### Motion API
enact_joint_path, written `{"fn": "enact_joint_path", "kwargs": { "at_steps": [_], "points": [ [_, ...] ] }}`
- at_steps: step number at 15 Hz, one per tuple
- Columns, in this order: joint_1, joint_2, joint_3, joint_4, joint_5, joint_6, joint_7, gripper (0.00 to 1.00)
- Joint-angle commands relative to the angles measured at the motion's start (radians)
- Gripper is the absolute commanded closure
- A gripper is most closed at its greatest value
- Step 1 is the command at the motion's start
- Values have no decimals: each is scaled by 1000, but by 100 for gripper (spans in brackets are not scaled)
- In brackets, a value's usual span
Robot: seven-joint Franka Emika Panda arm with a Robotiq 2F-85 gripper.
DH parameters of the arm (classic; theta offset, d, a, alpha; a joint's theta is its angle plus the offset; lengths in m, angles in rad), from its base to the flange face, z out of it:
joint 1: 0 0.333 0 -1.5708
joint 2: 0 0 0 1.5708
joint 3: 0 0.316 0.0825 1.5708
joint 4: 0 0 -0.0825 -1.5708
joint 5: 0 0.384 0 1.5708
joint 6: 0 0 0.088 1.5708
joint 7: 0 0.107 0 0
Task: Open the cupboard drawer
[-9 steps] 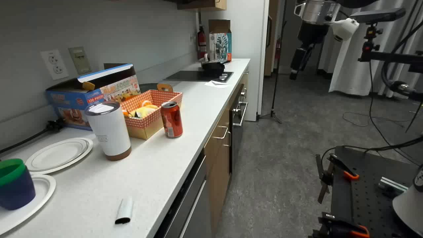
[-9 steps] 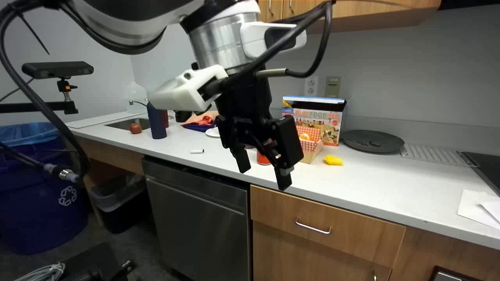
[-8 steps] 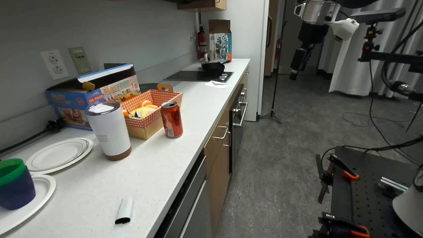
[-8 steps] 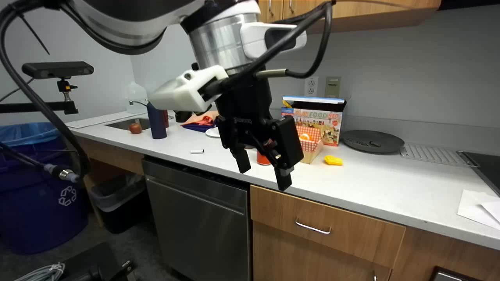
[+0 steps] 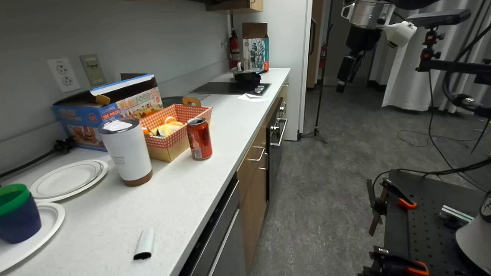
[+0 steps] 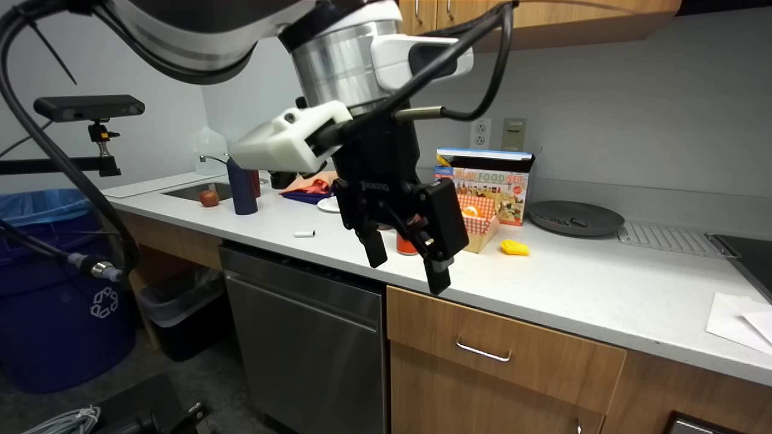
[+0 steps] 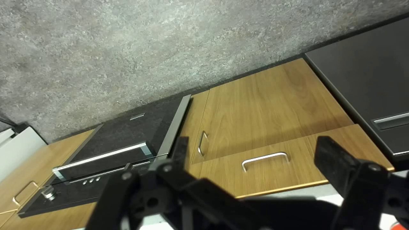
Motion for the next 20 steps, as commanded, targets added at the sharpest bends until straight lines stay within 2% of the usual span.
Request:
{"fn": "enact_joint_path", "kwargs": {
  "at_steps": [1, 2, 3, 5, 9, 10, 12, 15, 20],
  "points": [
    [-4, 1, 5, 4, 5, -11, -3, 0],
    [43, 153, 54, 177, 42, -29, 54, 0],
    [40, 172, 69, 193, 44, -29, 82, 0],
    [36, 249, 122, 300, 33, -66, 181, 0],
    [21, 444, 223, 536, -54, -192, 475, 0],
    [47, 325, 176, 395, -19, -112, 367, 0],
    [54, 406, 192, 479, -38, -152, 445, 0],
    [54, 444, 189, 513, -38, -162, 458, 0],
    [28, 433, 121, 414, 16, -132, 446, 0]
  ]
}}
